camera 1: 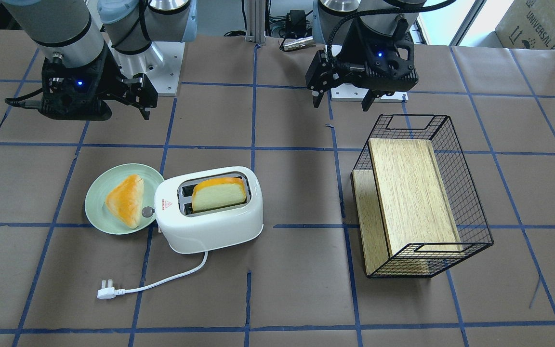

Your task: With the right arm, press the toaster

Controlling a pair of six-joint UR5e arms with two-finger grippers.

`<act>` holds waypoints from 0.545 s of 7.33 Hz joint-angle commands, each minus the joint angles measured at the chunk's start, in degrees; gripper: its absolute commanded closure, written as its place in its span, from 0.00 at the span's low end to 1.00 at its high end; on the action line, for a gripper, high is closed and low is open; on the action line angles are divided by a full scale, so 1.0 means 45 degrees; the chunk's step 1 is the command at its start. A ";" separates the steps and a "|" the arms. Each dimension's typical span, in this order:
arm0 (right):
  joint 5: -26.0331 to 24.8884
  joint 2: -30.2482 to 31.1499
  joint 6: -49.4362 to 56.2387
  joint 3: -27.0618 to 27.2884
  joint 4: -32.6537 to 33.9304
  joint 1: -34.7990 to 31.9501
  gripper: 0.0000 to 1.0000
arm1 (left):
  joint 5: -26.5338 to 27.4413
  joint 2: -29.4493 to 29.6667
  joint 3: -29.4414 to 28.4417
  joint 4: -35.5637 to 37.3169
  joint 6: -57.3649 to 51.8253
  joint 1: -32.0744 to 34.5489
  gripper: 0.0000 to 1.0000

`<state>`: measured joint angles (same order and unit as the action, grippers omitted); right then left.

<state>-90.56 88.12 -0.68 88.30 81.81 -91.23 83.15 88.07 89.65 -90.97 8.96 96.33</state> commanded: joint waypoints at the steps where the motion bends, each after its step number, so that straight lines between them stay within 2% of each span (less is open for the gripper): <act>1: -0.0089 -0.0147 0.0207 0.0143 0.0100 0.0076 0.00 | 0.0000 0.0000 0.0000 0.0000 0.0000 0.0000 0.00; 3: 0.0086 -0.0478 0.0188 0.0201 0.1151 0.0019 0.00 | 0.0000 0.0000 0.0000 0.0000 0.0000 0.0000 0.00; 4: -0.0088 -0.0422 0.0228 0.0183 0.1079 0.0018 0.00 | 0.0000 0.0000 0.0000 0.0000 0.0000 0.0000 0.00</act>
<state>-90.41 86.42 0.11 88.96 85.76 -91.07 83.14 88.07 89.65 -90.97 8.97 96.33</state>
